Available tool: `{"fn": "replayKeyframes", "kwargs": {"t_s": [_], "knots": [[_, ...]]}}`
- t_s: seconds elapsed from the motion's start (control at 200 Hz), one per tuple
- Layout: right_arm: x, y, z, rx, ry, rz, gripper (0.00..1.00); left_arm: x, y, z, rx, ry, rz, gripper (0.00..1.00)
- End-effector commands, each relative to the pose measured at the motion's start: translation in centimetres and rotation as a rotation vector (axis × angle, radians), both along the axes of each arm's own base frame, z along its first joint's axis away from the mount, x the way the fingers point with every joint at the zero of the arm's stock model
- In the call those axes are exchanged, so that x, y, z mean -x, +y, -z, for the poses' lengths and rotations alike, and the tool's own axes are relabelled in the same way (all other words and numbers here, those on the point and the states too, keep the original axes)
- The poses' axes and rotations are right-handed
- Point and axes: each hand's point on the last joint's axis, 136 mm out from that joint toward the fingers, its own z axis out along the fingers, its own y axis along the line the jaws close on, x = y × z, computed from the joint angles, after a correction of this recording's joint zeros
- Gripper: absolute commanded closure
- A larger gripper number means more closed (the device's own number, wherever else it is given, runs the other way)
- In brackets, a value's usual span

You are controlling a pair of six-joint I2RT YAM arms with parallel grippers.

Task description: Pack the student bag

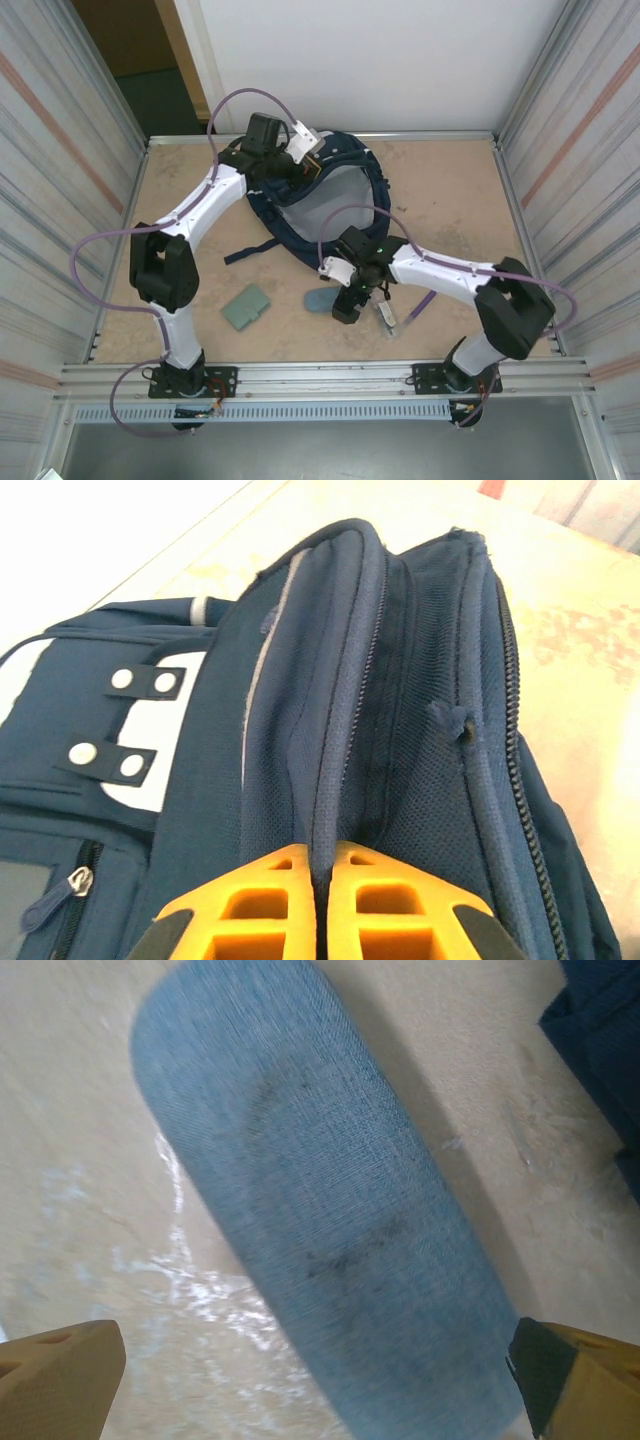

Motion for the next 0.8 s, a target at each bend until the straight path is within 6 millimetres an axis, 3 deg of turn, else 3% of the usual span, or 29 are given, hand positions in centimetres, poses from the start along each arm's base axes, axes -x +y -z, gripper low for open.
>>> {"fn": "replayKeyframes", "kwargs": {"t_s": [0.0, 0.11, 0.236, 0.346, 0.586, 0.696, 0.792], "knots": [[0.1, -0.4, 1.3, 0.070, -0.011, -0.182, 0.01, 1.7, 0.0, -4.9, 0.069, -0.108, 0.082, 1.00], [-0.1, -0.5, 2.8, 0.107, 0.013, -0.199, 0.00, 2.0, 0.6, -5.1, 0.071, -0.106, 0.081, 1.00], [-0.2, -0.2, 3.6, 0.110, 0.024, -0.178, 0.15, 2.3, 0.9, -5.1, 0.076, -0.098, 0.085, 1.00], [-0.4, 0.4, 3.9, 0.107, -0.016, -0.169, 0.19, 2.5, 1.2, -5.1, 0.077, -0.093, 0.084, 1.00], [-0.4, 2.4, 3.7, 0.032, -0.052, -0.123, 0.48, 3.0, 1.4, -5.2, 0.093, -0.079, 0.095, 1.00], [-0.5, 2.5, 3.0, 0.004, -0.075, -0.086, 0.54, 3.2, 1.6, -5.6, 0.118, -0.065, 0.100, 1.00], [-0.6, 2.5, 1.1, -0.060, -0.081, -0.025, 0.58, 3.4, 1.7, -6.0, 0.141, -0.050, 0.098, 1.00]]}}
